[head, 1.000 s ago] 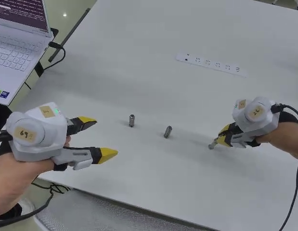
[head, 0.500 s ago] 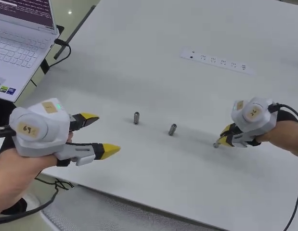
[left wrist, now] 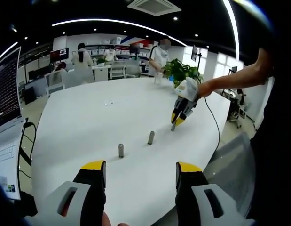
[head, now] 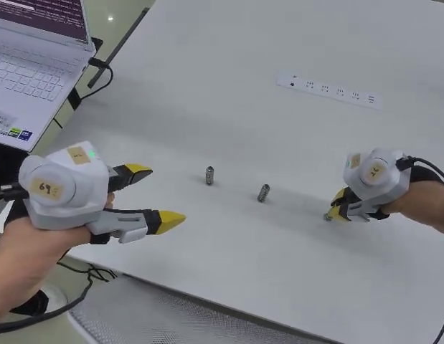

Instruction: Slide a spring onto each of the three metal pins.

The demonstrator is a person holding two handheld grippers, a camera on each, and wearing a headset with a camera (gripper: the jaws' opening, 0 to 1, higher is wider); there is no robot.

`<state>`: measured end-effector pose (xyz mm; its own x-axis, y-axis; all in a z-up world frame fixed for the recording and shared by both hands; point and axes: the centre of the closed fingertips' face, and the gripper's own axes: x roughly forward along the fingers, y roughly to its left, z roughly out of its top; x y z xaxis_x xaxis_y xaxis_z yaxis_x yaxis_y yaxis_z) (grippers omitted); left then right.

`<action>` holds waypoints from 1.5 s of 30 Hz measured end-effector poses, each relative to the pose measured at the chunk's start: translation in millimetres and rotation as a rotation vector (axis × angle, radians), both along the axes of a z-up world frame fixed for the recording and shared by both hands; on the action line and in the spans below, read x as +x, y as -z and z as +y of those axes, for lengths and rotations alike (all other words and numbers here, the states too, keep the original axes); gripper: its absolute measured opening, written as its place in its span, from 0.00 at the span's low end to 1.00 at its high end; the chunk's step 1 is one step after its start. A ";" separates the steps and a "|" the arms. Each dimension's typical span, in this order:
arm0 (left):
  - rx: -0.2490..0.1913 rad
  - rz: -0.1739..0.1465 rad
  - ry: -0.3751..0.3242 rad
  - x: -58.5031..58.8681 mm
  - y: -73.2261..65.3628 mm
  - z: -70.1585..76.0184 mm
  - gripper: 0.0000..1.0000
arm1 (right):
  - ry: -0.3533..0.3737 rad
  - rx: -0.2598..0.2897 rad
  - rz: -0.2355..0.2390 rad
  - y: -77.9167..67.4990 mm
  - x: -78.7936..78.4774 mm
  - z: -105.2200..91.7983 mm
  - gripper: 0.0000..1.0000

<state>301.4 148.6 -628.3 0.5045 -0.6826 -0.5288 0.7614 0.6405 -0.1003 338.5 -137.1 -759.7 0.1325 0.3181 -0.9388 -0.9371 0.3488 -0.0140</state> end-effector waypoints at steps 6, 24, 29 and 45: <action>-0.008 0.004 -0.012 -0.2 -0.5 1.3 0.56 | -0.012 -0.011 0.005 3.7 -1.1 -0.4 0.09; -0.016 0.000 -0.020 1.7 -4.3 2.8 0.57 | 0.009 -0.020 -0.014 6.8 4.3 -7.7 0.23; -0.023 0.003 -0.020 0.8 -4.6 1.9 0.58 | 0.036 -0.006 -0.027 0.0 2.9 -10.9 0.26; -0.019 0.002 -0.008 -1.0 -4.8 -1.6 0.65 | 0.214 0.066 -0.102 -14.7 -22.4 -29.0 0.34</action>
<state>300.5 147.0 -623.6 0.5094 -0.6880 -0.5169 0.7558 0.6449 -0.1135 316.1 -166.1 -745.0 0.2967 0.3325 -0.8952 -0.8366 0.5425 -0.0758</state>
